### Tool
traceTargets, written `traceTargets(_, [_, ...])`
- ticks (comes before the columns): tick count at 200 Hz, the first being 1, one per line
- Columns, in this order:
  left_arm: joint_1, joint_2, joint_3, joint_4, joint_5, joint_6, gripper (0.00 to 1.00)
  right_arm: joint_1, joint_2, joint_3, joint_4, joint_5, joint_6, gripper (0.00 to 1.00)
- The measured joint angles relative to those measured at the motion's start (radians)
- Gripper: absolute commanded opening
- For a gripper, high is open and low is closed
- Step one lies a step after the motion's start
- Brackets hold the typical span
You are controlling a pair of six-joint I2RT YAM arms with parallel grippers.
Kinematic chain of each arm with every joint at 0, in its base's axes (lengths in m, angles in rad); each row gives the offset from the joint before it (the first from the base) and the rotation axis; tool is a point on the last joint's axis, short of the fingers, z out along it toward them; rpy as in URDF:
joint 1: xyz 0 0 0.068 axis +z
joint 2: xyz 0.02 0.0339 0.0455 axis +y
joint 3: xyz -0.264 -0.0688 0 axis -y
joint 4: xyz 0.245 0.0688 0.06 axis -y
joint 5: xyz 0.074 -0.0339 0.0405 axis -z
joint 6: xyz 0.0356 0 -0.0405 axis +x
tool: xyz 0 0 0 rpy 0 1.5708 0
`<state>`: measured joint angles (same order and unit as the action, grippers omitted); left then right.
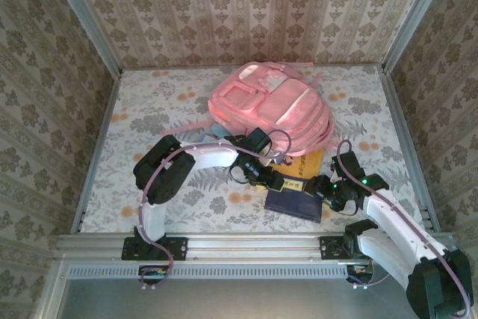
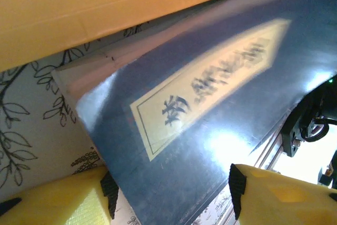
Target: Pack the student bag
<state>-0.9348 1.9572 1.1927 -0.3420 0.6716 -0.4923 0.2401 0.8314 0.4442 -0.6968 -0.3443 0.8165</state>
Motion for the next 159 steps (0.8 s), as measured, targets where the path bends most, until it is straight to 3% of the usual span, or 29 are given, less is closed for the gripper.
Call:
traceTargets(53, [0.0,0.0,0.0,-0.008,-0.011,0.0,0.56,0.0,-0.037,0.003,0.03,-0.081,0.014,0.25])
traceTargets(78, [0.008,-0.018,-0.014,-0.009,-0.016,0.0,0.62,0.001,-0.031,0.003,0.043,-0.089,-0.01,0.13])
traceTargets(116, [0.041,-0.186,-0.15,-0.035,-0.033,-0.015,0.71,0.005,-0.042,0.003,0.071,-0.135,0.019,0.01])
traceTargets(159, [0.145,-0.402,-0.36,0.014,-0.043,-0.157,0.75,0.039,-0.072,-0.109,0.295,-0.191,0.267,0.0])
